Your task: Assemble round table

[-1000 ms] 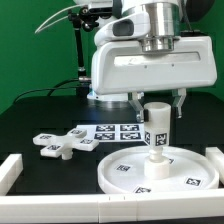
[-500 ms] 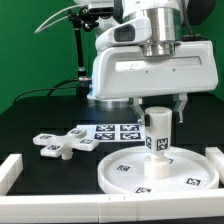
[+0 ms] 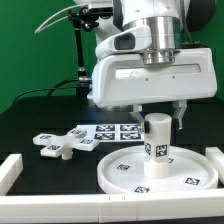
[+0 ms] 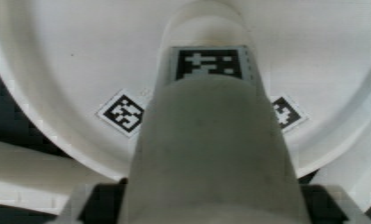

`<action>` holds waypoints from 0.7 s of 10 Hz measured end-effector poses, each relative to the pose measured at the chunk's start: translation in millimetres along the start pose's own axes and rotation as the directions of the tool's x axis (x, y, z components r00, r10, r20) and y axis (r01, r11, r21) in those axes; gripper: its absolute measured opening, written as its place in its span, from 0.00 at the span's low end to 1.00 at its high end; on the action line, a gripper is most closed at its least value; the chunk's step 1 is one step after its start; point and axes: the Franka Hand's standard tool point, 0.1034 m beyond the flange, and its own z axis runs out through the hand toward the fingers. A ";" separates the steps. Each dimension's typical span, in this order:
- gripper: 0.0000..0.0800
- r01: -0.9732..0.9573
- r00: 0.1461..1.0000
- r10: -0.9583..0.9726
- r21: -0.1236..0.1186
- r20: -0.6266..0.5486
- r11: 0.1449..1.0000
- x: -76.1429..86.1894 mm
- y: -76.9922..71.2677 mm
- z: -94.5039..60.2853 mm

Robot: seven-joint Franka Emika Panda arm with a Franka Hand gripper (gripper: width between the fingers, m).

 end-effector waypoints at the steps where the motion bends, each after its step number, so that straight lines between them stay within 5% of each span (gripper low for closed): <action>1: 0.51 0.000 1.000 0.000 -0.009 -0.024 1.000 -0.2 0.7 -0.2; 3: 0.51 0.000 0.999 0.000 -0.013 -0.034 1.000 -0.4 1.0 -0.4; 4: 0.76 0.000 0.999 0.000 -0.013 -0.034 1.000 -0.4 1.0 -0.4; 7: 0.80 -0.001 1.000 0.000 -0.014 -0.031 1.000 0.0 3.1 -3.2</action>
Offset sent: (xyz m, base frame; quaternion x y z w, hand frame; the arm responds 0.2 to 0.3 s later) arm 0.0000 0.0000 0.0000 0.0000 0.0000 0.0000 1.0000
